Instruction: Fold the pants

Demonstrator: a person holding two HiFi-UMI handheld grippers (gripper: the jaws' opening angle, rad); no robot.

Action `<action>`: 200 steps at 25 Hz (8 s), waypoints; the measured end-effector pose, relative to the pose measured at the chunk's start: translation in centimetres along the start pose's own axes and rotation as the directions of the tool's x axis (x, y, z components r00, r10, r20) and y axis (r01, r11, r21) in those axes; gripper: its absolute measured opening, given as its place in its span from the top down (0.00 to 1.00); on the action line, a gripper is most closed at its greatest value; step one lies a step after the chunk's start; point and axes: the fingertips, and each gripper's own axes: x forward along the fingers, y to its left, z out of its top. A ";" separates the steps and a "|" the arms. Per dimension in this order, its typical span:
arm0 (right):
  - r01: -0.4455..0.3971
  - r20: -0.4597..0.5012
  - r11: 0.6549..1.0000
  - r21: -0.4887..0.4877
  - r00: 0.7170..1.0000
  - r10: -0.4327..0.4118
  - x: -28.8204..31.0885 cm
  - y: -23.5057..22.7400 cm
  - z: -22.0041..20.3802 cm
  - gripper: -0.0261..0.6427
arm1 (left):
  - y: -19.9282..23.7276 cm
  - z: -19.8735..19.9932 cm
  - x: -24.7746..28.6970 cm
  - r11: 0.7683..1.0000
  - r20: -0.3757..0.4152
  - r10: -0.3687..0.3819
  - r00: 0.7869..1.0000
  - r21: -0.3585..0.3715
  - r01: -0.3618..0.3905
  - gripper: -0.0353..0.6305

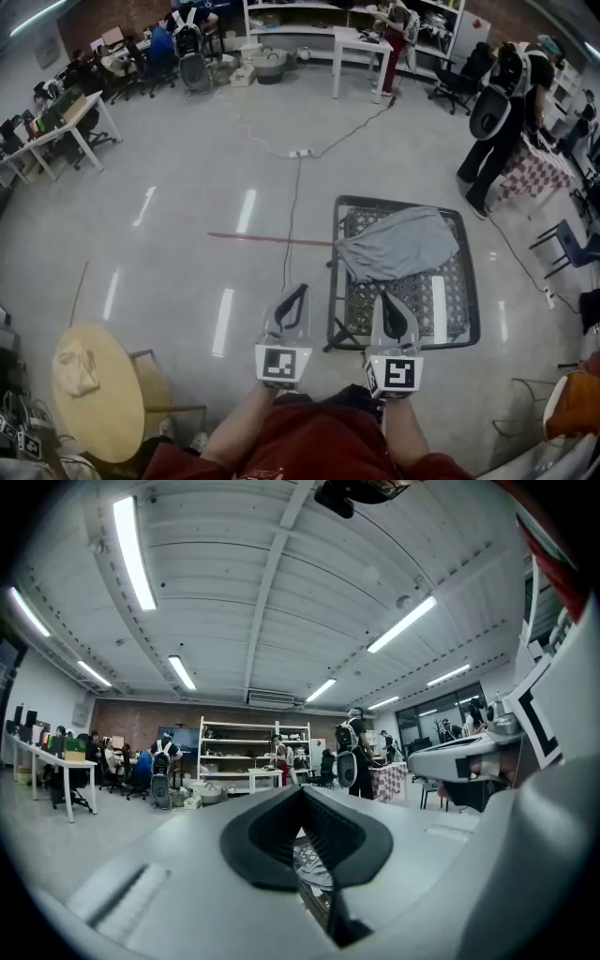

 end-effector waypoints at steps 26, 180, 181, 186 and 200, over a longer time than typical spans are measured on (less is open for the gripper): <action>0.132 -0.050 0.991 0.028 0.990 -0.131 17.6 2.3 -1.8 0.96 | 12.3 -1.8 13.7 0.981 -0.003 -0.191 0.982 0.041 0.191 0.94; 0.202 -0.870 0.968 0.151 0.493 0.033 22.3 -29.3 -35.3 0.88 | -23.5 -33.6 47.3 -0.537 -0.864 -0.473 -0.169 0.131 0.833 0.85; 0.208 -0.868 0.965 0.158 0.495 0.035 22.5 -30.2 -36.0 0.88 | -24.2 -34.1 48.0 -0.536 -0.867 -0.470 -0.169 0.128 0.835 0.85; 0.255 -0.870 0.946 0.200 0.491 0.052 22.7 -33.7 -39.5 0.87 | -27.5 -36.9 50.6 -0.517 -0.876 -0.457 -0.156 0.118 0.848 0.84; 0.342 -0.871 0.931 0.128 0.487 -0.060 22.4 -36.3 -41.7 0.76 | -29.3 -38.9 53.5 -0.426 -0.837 -0.547 -0.026 0.251 0.869 0.67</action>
